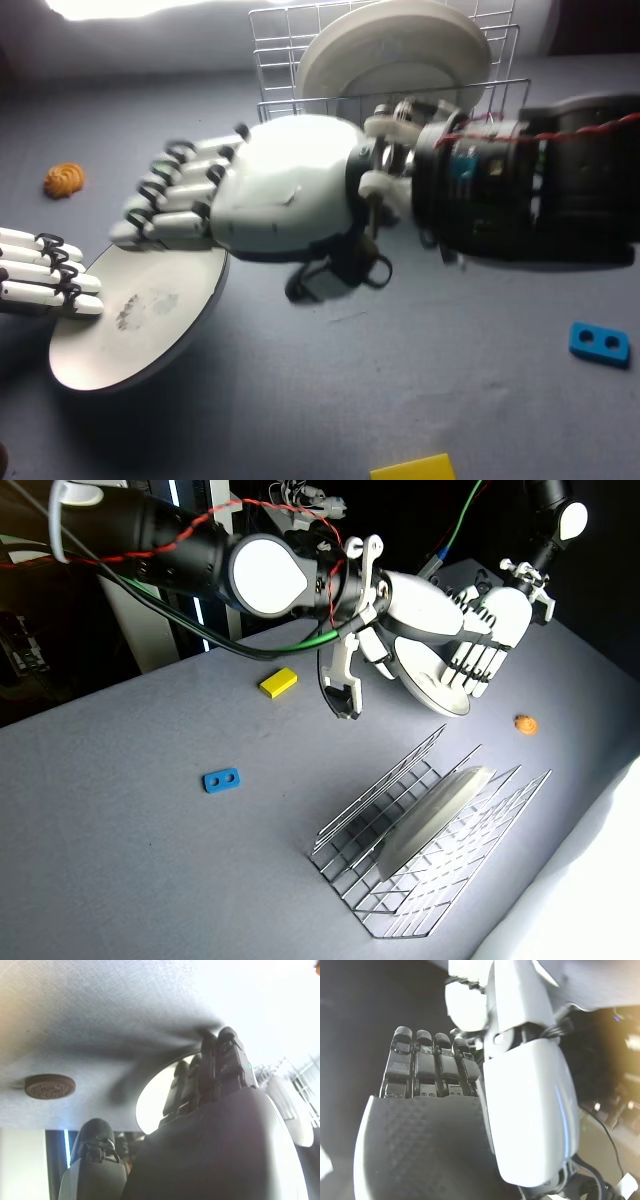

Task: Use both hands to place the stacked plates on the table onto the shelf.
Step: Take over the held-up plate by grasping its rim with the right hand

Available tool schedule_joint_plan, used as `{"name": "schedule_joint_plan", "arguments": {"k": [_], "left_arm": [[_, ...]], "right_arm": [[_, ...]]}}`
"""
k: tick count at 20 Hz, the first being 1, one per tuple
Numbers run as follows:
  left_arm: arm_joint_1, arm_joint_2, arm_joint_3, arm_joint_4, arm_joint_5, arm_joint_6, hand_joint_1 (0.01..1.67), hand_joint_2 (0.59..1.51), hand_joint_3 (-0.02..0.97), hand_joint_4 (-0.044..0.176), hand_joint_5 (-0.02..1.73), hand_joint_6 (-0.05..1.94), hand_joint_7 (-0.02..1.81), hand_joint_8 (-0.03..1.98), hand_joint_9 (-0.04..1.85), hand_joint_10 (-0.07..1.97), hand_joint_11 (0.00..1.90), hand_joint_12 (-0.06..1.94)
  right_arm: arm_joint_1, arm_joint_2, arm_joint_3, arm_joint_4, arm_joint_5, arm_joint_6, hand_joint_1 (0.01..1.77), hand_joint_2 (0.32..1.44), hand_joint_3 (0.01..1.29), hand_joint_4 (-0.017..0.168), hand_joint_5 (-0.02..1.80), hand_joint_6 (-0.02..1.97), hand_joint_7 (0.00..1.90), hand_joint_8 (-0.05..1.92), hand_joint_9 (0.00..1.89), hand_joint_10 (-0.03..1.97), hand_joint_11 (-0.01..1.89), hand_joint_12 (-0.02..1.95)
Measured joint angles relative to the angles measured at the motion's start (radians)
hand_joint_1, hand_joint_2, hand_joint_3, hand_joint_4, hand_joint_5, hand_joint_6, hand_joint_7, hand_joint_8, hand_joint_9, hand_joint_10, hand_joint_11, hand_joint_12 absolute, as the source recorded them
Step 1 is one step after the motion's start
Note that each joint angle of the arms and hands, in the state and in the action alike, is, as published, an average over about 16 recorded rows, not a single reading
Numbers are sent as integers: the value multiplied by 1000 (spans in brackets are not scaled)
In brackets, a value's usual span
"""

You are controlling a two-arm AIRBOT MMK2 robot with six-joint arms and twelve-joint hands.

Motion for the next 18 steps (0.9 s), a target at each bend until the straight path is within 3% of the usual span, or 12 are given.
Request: {"name": "schedule_joint_plan", "arguments": {"k": [9, 14, 18], "left_arm": [[0, -1, 1, 2, -1, -2, 14, 1138, 17, -1, 8, -5, -16, -25, 34, 44, 21, -5], [-3, -1, 1, 7, -2, -3, 14, 1140, 17, -2, 8, -7, -16, -25, 34, 45, 20, -4], [-6, -2, 2, 14, -2, -4, 14, 1139, 17, -3, 5, -9, -16, -25, 33, 45, 21, -1]], "right_arm": [[-57, -134, 111, 128, -61, -18, 1356, 1003, 15, -1, 27, 30, 23, -2, 29, 10, 21, 46], [-66, -212, 186, 137, -52, -20, 1349, 1018, 15, 2, 156, 30, 166, 1, 166, 31, 45, 420], [-67, -263, 230, 140, -30, -26, 1331, 1022, 15, -1, 341, 97, 373, 47, 388, 52, 189, 722]]}}
